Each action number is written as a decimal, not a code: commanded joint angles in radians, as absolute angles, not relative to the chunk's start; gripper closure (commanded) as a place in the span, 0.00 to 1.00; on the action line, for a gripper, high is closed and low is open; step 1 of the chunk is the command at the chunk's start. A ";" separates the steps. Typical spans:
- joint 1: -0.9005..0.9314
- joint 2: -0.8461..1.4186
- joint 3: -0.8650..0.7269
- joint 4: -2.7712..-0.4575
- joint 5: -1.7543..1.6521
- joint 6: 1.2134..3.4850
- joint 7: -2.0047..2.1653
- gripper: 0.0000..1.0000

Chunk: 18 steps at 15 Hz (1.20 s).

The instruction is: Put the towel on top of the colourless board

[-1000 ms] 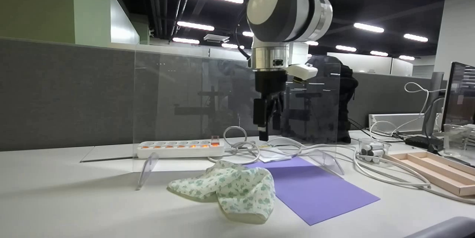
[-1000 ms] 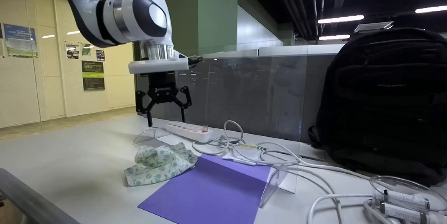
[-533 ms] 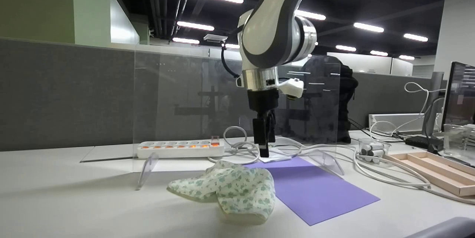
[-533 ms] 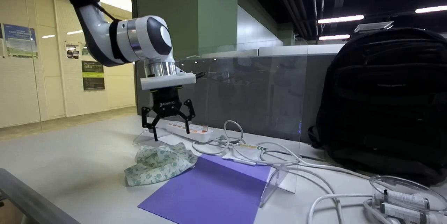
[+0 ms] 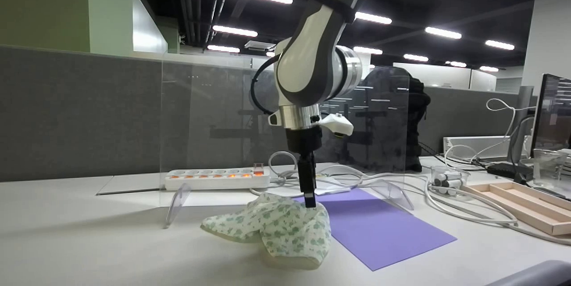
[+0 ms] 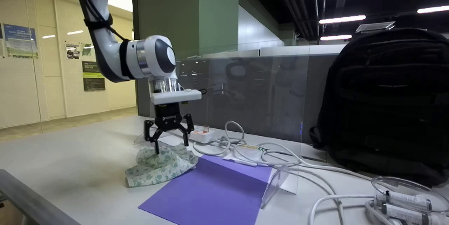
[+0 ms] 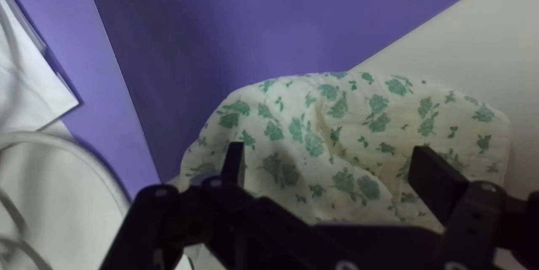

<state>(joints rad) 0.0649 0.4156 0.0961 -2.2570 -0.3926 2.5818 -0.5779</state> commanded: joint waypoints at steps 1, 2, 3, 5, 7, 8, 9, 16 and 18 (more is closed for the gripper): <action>0.041 0.475 0.125 -2.195 -0.384 2.555 -0.675 0.00; 0.039 0.486 0.128 -2.188 -0.383 2.554 -0.695 0.25; 0.039 0.495 0.129 -2.181 -0.382 2.551 -0.711 0.26; 0.033 0.506 0.135 -2.172 -0.372 2.548 -0.741 0.41; 0.022 0.507 0.150 -2.173 -0.351 2.550 -0.778 0.55; 0.018 0.501 0.157 -2.177 -0.338 2.553 -0.794 0.62; 0.016 0.493 0.164 -2.183 -0.329 2.555 -0.808 0.68; 0.025 0.411 0.204 -2.221 -0.297 2.560 -0.871 1.00; 0.029 0.379 0.212 -2.222 -0.278 2.547 -0.879 1.00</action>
<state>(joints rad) 0.0313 0.4490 0.1976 -2.1973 -0.3074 2.5739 -0.8517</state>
